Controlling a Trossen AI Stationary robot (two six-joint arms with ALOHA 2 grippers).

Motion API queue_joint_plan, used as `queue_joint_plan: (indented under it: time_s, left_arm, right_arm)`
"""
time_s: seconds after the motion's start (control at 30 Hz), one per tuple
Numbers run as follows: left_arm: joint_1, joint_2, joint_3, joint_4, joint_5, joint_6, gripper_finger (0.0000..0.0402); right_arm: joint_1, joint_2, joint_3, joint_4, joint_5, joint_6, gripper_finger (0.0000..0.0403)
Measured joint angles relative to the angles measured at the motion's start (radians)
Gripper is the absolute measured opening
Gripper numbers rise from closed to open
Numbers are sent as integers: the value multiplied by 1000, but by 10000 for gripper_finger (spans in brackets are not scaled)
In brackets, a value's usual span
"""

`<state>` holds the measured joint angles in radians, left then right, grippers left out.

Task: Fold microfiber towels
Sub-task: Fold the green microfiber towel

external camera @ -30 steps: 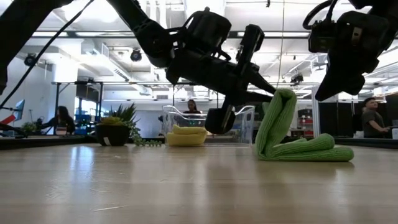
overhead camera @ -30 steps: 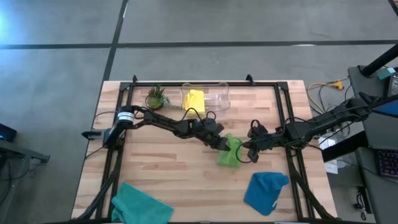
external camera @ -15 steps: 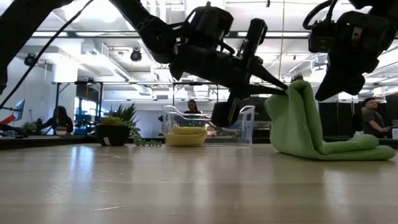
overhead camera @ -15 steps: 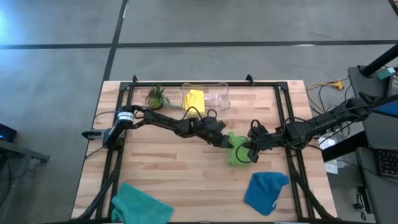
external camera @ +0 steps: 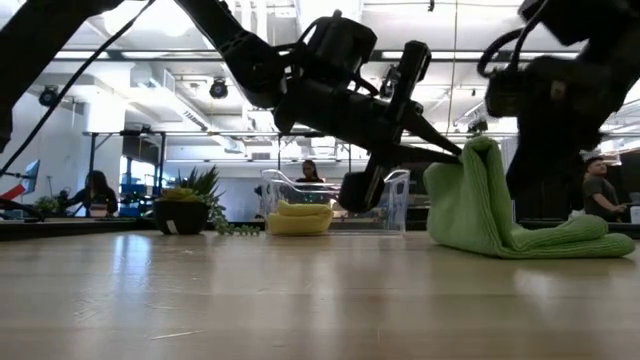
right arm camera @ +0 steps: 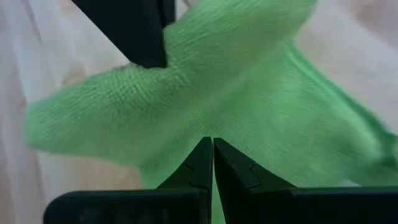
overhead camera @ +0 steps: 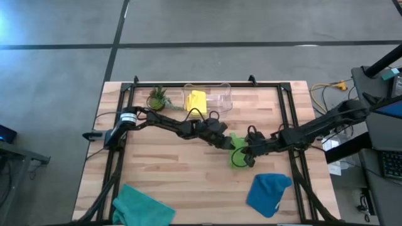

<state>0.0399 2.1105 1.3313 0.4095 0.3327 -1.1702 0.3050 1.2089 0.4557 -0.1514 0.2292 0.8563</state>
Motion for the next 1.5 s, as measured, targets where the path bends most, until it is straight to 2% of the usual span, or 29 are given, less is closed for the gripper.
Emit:
queue_joint_plan:
  time_s: [0.27, 0.47, 0.87, 1.03, 1.27, 1.5]
  left_arm:
    - [0, -16, -16, -1, 0, -1, 0]
    - [-2, -20, -24, -1, 20, -1, 0]
    - [-2, -118, -159, -52, 29, 33, 0]
    - [-7, -120, -167, -28, 41, 33, 0]
    - [-5, -134, -166, -7, 35, 32, 0]
    - [-5, -141, -168, 4, 33, 32, 0]
  right_arm:
    - [-2, 246, 6, 188, -26, 1, 9]
    - [-2, 341, 10, 366, -26, 20, 9]
    - [-45, 369, 54, 416, -28, -35, 9]
    - [-76, 424, 96, 418, -97, -72, 9]
    - [-77, 506, 163, 424, -102, -82, 9]
    - [-80, 483, 177, 404, -96, -98, 9]
